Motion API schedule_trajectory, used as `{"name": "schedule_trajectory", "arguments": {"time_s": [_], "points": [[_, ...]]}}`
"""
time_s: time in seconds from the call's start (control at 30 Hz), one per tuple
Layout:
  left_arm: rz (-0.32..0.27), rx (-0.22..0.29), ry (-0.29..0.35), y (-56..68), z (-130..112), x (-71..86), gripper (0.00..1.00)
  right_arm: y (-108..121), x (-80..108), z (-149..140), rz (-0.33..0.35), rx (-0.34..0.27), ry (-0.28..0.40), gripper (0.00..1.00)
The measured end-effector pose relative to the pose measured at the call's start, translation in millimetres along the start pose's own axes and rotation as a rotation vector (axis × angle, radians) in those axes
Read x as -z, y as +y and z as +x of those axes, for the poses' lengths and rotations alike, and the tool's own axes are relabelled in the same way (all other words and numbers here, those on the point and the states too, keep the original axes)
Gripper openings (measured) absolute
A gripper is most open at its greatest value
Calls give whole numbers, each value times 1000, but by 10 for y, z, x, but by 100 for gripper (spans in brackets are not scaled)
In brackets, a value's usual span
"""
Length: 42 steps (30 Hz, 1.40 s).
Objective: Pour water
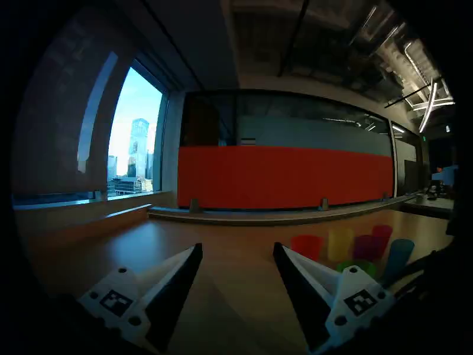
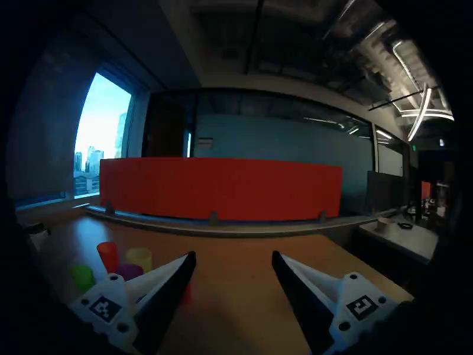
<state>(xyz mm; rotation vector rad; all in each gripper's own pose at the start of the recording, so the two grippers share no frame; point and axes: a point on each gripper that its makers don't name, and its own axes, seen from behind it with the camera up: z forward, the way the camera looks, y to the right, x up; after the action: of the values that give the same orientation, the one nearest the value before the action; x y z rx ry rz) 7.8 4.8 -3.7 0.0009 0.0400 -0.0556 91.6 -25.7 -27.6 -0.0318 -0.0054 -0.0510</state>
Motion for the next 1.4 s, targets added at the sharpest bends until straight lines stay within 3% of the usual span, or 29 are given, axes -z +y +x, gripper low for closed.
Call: {"name": "schedule_trajectory", "arguments": {"time_s": [1.4], "points": [[7,-24,-41,10,-99,-18,89,-17,42,37,12,15,15,99]]}}
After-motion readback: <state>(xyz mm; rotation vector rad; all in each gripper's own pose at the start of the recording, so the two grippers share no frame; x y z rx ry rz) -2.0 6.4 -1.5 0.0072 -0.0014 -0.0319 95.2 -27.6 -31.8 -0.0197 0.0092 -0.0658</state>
